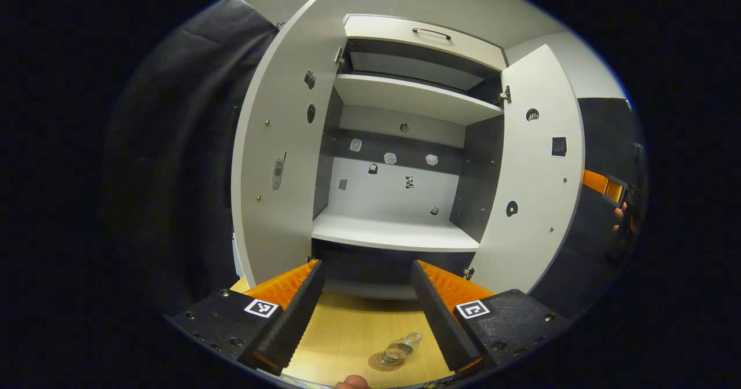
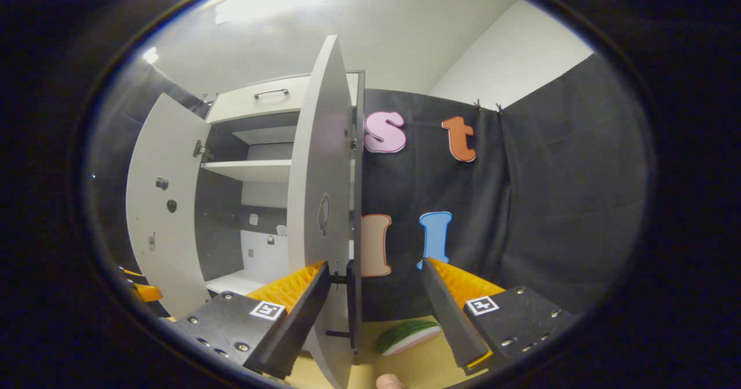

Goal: Grasp the bottle in the cabinet with the left hand and place it on the coaster, then close the right door with the right hand and the left door with the left hand.

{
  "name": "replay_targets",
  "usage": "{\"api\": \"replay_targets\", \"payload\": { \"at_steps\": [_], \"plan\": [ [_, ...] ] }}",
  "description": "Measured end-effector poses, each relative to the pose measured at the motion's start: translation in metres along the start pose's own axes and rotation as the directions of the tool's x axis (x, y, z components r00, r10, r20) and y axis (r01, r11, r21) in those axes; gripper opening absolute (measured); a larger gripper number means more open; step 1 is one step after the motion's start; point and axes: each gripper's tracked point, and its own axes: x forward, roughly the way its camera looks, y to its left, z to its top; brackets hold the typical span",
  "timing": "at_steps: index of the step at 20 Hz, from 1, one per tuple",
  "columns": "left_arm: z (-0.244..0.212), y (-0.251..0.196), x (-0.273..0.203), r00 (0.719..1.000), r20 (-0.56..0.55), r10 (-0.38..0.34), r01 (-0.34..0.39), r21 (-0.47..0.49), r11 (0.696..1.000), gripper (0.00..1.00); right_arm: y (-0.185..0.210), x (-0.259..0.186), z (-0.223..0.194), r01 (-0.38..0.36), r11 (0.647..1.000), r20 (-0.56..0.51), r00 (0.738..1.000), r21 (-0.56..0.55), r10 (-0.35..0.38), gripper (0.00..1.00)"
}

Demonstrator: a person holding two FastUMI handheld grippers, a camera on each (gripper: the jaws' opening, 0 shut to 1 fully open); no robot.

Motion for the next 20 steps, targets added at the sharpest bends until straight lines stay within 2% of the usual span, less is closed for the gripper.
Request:
{"api": "replay_targets", "payload": {
  "at_steps": [3,4,5,6,7,9,14,15,16,20],
  "plan": [
    [0.001,0.001,-0.001,1.0,0.007,0.006,-0.006,-0.007,1.0,0.96,0.021,0.006,-0.004,-0.07,0.997,-0.007,0.998,0.036,0.07,0.98],
    [0.002,0.003,-0.001,1.0,0.01,0.012,-0.012,-0.006,1.0,0.96,0.03,0.009,-0.005,-0.093,0.995,-0.009,0.996,0.049,0.093,1.0],
    [0.003,0.006,-0.002,1.0,0.013,0.018,-0.018,-0.005,1.0,0.92,0.038,0.013,-0.006,-0.115,0.992,-0.01,0.993,0.057,0.115,0.98],
    [0.004,0.008,-0.004,1.0,0.017,0.025,-0.025,-0.004,1.0,0.96,0.045,0.015,-0.007,-0.132,0.989,-0.011,0.991,0.065,0.133,0.98],
    [0.005,0.012,-0.006,0.999,0.02,0.035,-0.035,-0.005,0.999,0.96,0.05,0.016,-0.01,-0.144,0.987,-0.018,0.989,0.067,0.146,0.98],
    [0.007,0.023,-0.01,0.998,0.024,0.06,-0.06,-0.009,0.998,0.96,0.061,0.021,-0.022,-0.155,0.987,-0.051,0.986,0.051,0.158,0.98],
    [0.008,0.046,-0.017,0.993,0.031,0.113,-0.112,-0.028,0.993,0.96,0.082,0.031,-0.024,-0.189,0.98,-0.049,0.98,0.065,0.193,0.98],
    [0.01,0.048,-0.018,0.993,0.032,0.118,-0.117,-0.029,0.993,0.96,0.088,0.034,-0.026,-0.197,0.978,-0.054,0.978,0.074,0.201,0.93],
    [0.009,0.05,-0.018,0.992,0.033,0.121,-0.12,-0.029,0.992,0.96,0.091,0.037,-0.026,-0.197,0.977,-0.059,0.978,0.078,0.202,0.98],
    [0.012,0.057,-0.023,0.99,0.04,0.137,-0.136,-0.026,0.99,0.96,0.112,0.049,-0.029,-0.223,0.971,-0.061,0.972,0.09,0.228,1.0]
  ]
}}
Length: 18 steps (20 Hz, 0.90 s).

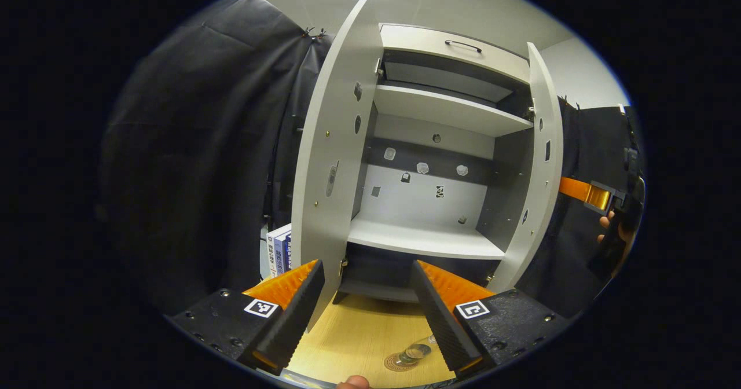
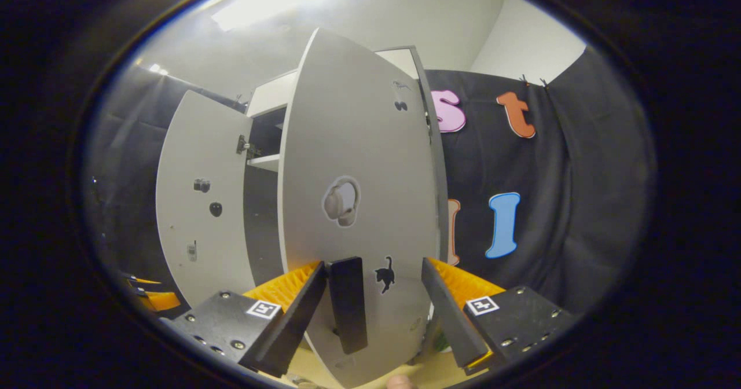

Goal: Grasp the bottle in the cabinet with the left hand and place it on the coaster, then close the right door with the right hand and the left door with the left hand.

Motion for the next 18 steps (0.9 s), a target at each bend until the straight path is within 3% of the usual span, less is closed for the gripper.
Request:
{"api": "replay_targets", "payload": {
  "at_steps": [16,18],
  "plan": [
    [0.005,0.078,-0.021,0.985,0.014,0.175,-0.175,-0.006,0.985,0.96,0.053,0.074,-0.018,-0.023,0.999,-0.013,1.0,0.031,0.024,1.0],
    [0.005,0.084,-0.019,0.982,0.017,0.187,-0.187,-0.009,0.982,0.92,0.056,0.083,-0.02,-0.025,0.999,-0.014,1.0,0.032,0.025,1.0]
  ]
}}
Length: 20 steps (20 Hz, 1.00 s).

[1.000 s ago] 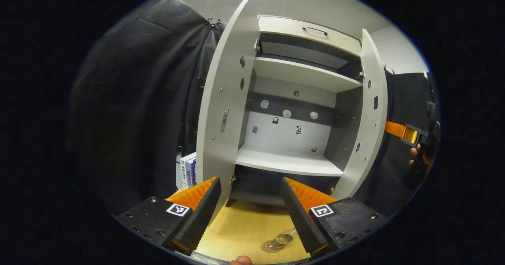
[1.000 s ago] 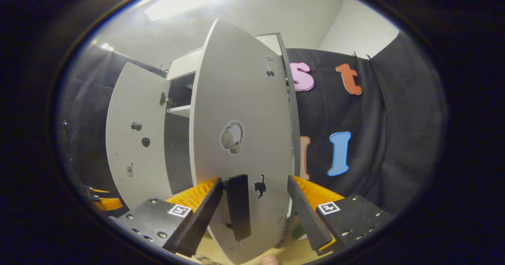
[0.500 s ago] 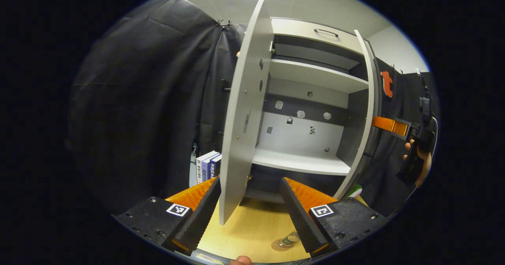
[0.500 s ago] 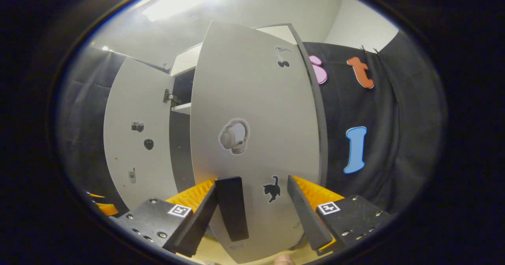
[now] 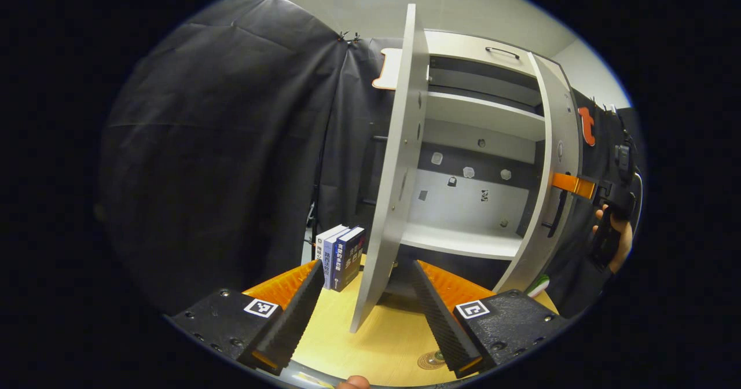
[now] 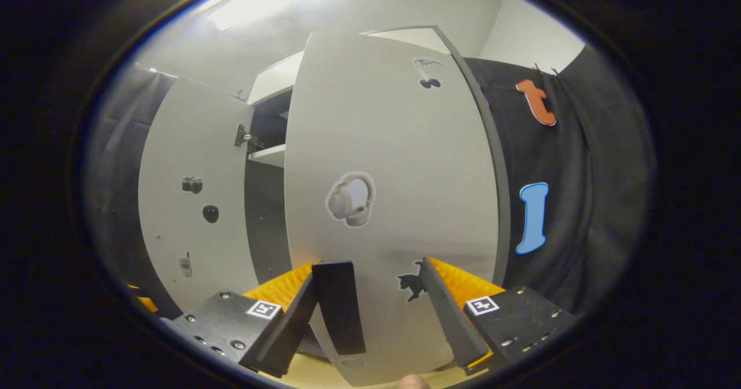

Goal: Grasp the bottle in the cabinet with the left hand and place it on the coaster, then close the right door with the right hand and the left door with the left hand.

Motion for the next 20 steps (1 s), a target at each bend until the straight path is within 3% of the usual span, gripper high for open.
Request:
{"api": "replay_targets", "payload": {
  "at_steps": [1,9,10,15,16,17,19,20],
  "plan": [
    [0.0,0.002,0.001,1.0,0.003,0.006,-0.006,-0.001,1.0,0.96,0.002,0.005,-0.001,-0.001,1.0,-0.001,1.0,0.001,0.001,1.0],
    [0.003,0.016,0.01,0.998,0.027,0.055,-0.055,-0.019,0.998,0.96,0.014,0.034,-0.009,-0.016,0.999,-0.02,1.0,0.03,0.017,1.0],
    [0.003,0.018,0.012,0.998,0.028,0.061,-0.061,-0.021,0.998,0.92,0.014,0.038,-0.01,-0.017,0.999,-0.021,1.0,0.036,0.018,1.0],
    [0.004,0.026,0.015,0.996,0.031,0.089,-0.088,-0.023,0.996,0.91,0.014,0.051,-0.009,0.031,0.999,-0.005,0.999,0.014,-0.031,1.0],
    [0.004,0.028,0.017,0.995,0.03,0.092,-0.091,-0.023,0.996,0.96,0.014,0.053,-0.008,0.042,0.999,-0.002,0.999,0.01,-0.042,1.0],
    [0.004,0.029,0.018,0.995,0.03,0.095,-0.094,-0.024,0.995,0.91,0.014,0.056,-0.008,0.051,0.999,0.0,0.999,0.004,-0.051,1.0],
    [0.004,0.032,0.021,0.994,0.029,0.101,-0.1,-0.025,0.995,0.92,0.014,0.06,-0.009,0.068,0.998,0.004,0.998,-0.007,-0.068,0.97],
    [0.003,0.034,0.021,0.994,0.03,0.103,-0.102,-0.026,0.994,0.96,0.013,0.063,-0.009,0.075,0.997,0.007,0.997,-0.011,-0.075,0.97]
  ]
}}
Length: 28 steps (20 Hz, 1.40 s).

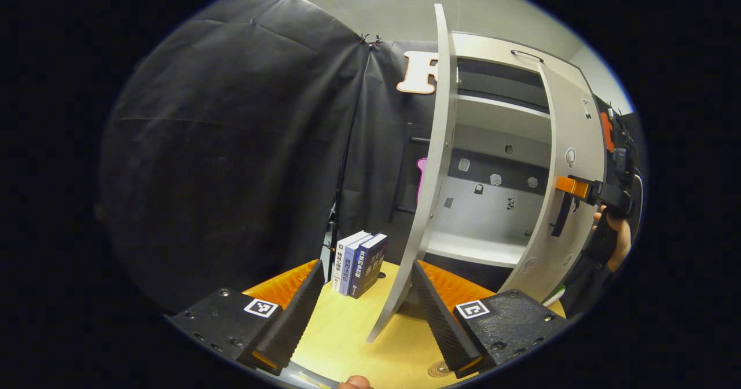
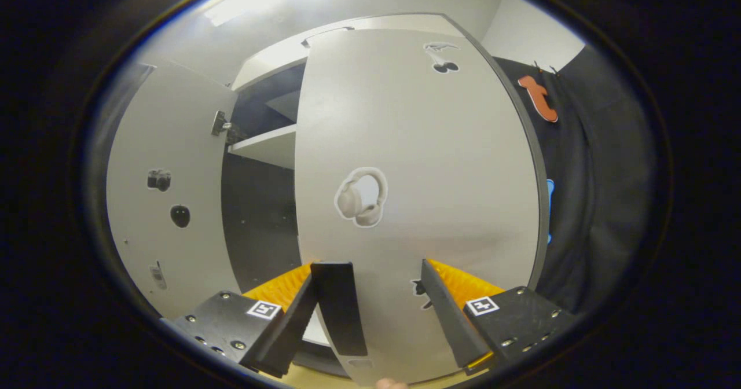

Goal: Grasp the bottle in the cabinet with the left hand and place it on the coaster, then close the right door with the right hand and the left door with the left hand.

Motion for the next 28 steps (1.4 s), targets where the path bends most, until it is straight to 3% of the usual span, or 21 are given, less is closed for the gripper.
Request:
{"api": "replay_targets", "payload": {
  "at_steps": [2,5,6,10,12,14,16,19,20,21,27,28],
  "plan": [
    [0.0,0.003,0.001,1.0,-0.002,0.006,-0.006,-0.004,1.0,0.91,0.001,0.003,-0.001,0.008,1.0,0.005,1.0,-0.008,-0.008,0.97],
    [-0.001,0.007,0.002,1.0,-0.004,0.011,-0.012,-0.005,1.0,0.96,0.0,0.006,-0.001,0.016,1.0,0.012,1.0,-0.015,-0.016,1.0],
    [0.0,0.008,0.003,1.0,-0.004,0.012,-0.012,-0.004,1.0,0.91,0.0,0.006,-0.001,0.019,1.0,0.014,1.0,-0.017,-0.019,1.0],
    [0.004,0.009,0.006,1.0,0.002,0.011,-0.011,0.001,1.0,0.92,0.001,0.008,-0.003,0.034,0.999,0.018,0.999,-0.025,-0.033,0.96],
    [0.006,0.01,0.007,1.0,0.006,0.011,-0.011,0.004,1.0,0.91,0.0,0.011,-0.002,0.038,0.999,0.022,0.999,-0.029,-0.038,1.0],
    [0.008,0.01,0.008,1.0,0.01,0.007,-0.007,0.009,1.0,0.96,-0.002,0.014,-0.001,0.045,0.998,0.024,0.999,-0.031,-0.044,0.96],
    [0.014,0.011,0.012,1.0,0.019,0.005,-0.006,0.012,1.0,0.91,-0.002,0.014,0.0,0.053,0.998,0.025,0.998,-0.035,-0.052,1.0],
    [0.03,0.011,0.021,0.999,0.045,-0.003,0.002,0.012,1.0,0.91,-0.002,0.016,-0.002,0.065,0.997,0.03,0.998,-0.036,-0.064,1.0],
    [0.037,0.012,0.025,0.998,0.056,-0.005,0.005,0.014,1.0,0.96,-0.002,0.016,-0.002,0.068,0.997,0.03,0.997,-0.037,-0.067,1.0],
    [0.044,0.013,0.028,0.998,0.069,-0.009,0.008,0.017,1.0,0.91,-0.002,0.017,-0.003,0.072,0.997,0.031,0.997,-0.038,-0.071,1.0],
    [0.091,0.012,0.052,0.988,0.131,-0.078,0.075,0.028,0.997,0.96,-0.002,0.019,-0.003,0.088,0.995,0.038,0.996,-0.042,-0.086,1.0],
    [0.094,0.009,0.055,0.986,0.133,-0.101,0.097,0.03,0.995,0.91,-0.001,0.02,-0.002,0.085,0.995,0.039,0.996,-0.043,-0.084,1.0]
  ]
}}
